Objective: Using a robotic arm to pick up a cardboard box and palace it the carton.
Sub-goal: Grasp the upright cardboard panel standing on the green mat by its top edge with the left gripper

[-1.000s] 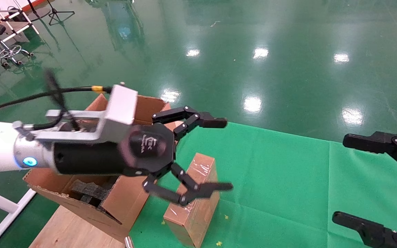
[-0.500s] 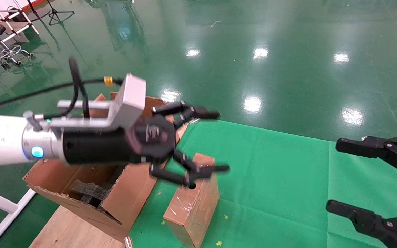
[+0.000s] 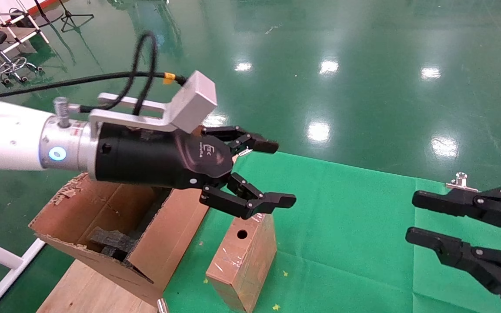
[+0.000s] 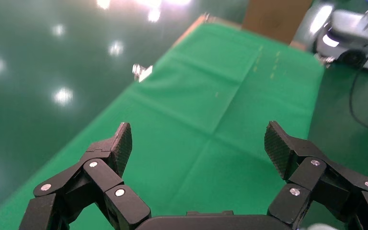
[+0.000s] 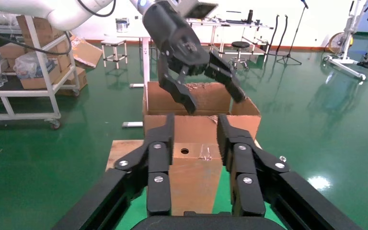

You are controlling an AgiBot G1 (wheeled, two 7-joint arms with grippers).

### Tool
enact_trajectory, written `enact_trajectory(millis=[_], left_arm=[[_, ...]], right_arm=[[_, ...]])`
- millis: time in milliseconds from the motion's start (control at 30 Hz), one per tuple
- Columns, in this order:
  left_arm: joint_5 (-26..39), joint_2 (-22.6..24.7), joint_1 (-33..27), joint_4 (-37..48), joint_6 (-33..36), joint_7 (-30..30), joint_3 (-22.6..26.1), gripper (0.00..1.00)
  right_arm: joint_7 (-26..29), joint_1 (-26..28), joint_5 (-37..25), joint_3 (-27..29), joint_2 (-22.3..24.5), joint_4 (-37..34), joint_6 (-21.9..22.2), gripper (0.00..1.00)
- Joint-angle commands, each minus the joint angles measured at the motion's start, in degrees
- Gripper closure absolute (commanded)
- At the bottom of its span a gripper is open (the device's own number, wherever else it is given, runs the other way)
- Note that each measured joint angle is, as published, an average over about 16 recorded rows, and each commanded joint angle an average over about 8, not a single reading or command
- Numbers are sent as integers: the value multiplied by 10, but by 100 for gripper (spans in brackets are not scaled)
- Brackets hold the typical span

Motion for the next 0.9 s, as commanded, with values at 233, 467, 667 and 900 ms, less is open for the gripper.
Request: enact_trajectory(millis=[233,467,667,900], left_arm=[[105,26,-75,-1,53,-127,69,0],[152,51,-116,-2,77,-205,117,0],[182,62,-147,-3,80,-245,156,0],[212,72,-169,-3,81,-280,205,0]], right_arm=[[0,0,0,0,0,0,0,100],[0,0,0,0,0,0,0,100],[0,0,0,0,0,0,0,100],[0,0,0,0,0,0,0,100]])
